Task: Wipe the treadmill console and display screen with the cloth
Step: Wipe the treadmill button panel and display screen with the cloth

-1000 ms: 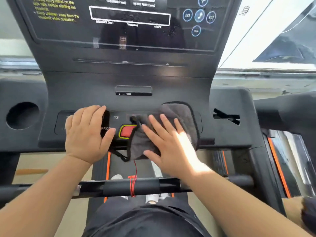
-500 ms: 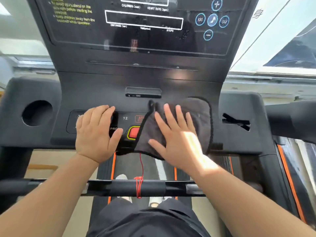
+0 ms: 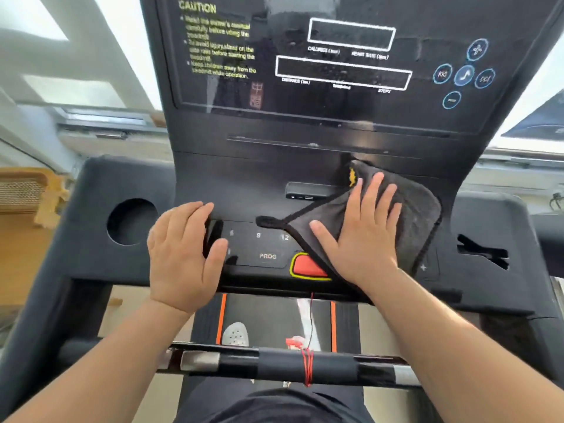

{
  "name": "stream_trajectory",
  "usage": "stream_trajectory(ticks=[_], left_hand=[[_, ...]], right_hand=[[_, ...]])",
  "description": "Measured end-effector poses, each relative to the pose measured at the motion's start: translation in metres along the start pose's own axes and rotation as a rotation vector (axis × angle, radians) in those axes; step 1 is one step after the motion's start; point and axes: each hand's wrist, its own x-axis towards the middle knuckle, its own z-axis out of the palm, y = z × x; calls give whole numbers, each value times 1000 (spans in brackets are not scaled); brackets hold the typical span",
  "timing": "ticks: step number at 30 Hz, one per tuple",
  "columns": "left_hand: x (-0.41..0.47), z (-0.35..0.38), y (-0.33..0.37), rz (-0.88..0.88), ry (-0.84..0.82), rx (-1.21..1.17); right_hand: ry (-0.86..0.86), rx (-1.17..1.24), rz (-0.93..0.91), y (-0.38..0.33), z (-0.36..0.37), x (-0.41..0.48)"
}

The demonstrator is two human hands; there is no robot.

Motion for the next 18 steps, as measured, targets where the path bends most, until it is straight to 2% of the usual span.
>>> stream_trajectory(ticks=[3, 7, 12, 15, 18], left_hand=[[2, -7, -30, -73, -26, 22], [4, -12, -58, -119, -93, -58], [4, -18, -76, -86, -103, -136], [3, -25, -92, -73, -87, -171], [1, -28, -100, -73, -76, -204]], right_hand=[[102, -8, -83, -34, 2, 4], [116, -108, -397, -96, -3, 10], [-10, -78, -712, -184, 0, 12], [-77, -69, -845, -187, 6, -8], [-88, -124, -939, -147, 13, -28]])
